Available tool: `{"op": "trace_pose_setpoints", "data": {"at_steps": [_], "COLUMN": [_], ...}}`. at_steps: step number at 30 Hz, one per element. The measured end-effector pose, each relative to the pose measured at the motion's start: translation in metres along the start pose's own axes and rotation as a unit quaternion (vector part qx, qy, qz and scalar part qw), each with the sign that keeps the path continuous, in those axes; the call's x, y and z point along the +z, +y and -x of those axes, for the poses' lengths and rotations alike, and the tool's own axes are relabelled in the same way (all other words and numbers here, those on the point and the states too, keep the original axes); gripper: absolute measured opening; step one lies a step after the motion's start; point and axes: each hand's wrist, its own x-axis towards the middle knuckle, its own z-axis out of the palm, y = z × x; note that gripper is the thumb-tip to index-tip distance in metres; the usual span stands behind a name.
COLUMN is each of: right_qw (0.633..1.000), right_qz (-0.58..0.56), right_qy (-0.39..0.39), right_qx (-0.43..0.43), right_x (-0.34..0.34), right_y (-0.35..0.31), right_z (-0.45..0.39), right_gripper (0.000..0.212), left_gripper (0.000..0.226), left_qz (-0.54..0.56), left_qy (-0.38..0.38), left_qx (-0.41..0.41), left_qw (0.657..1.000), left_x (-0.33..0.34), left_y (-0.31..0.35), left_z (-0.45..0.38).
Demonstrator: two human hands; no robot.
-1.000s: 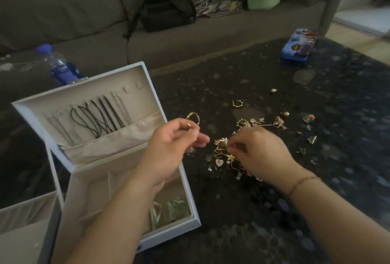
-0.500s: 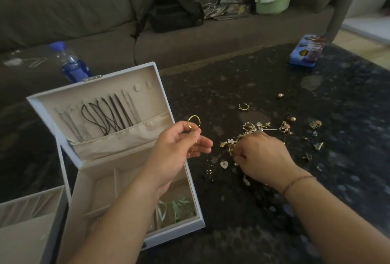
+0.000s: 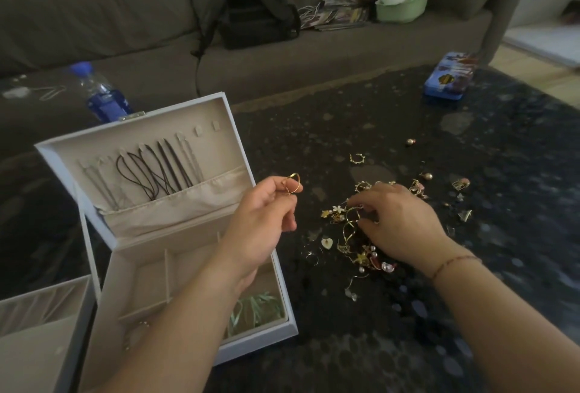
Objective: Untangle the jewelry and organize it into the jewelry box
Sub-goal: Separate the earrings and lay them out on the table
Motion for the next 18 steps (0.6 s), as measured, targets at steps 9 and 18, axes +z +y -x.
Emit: {"op": "trace_pose_setpoints", "data": {"at_steps": [9,18], "right_qw": [0.984,0.926], "right_qz": [0.014,-0.004], "right_qy": [0.141,0.317], "right_qx": [-0.107,-0.205], "right_x": [0.007,-0.021], "right_y": [0.005,0.002], "right_z": [0.0,0.005], "right_gripper": [0.005,0.009], "left_gripper": [0.024,0.019], "left_qz": [0.044,-0.006], "left_qy": [-0.041,0.028], "left_qx": [0.009,0.047], "left_qw": [0.998,0.998], "left_x": [0.008,0.021], "left_y": [0.002,0.002], "left_z": [0.002,-0.015]}}
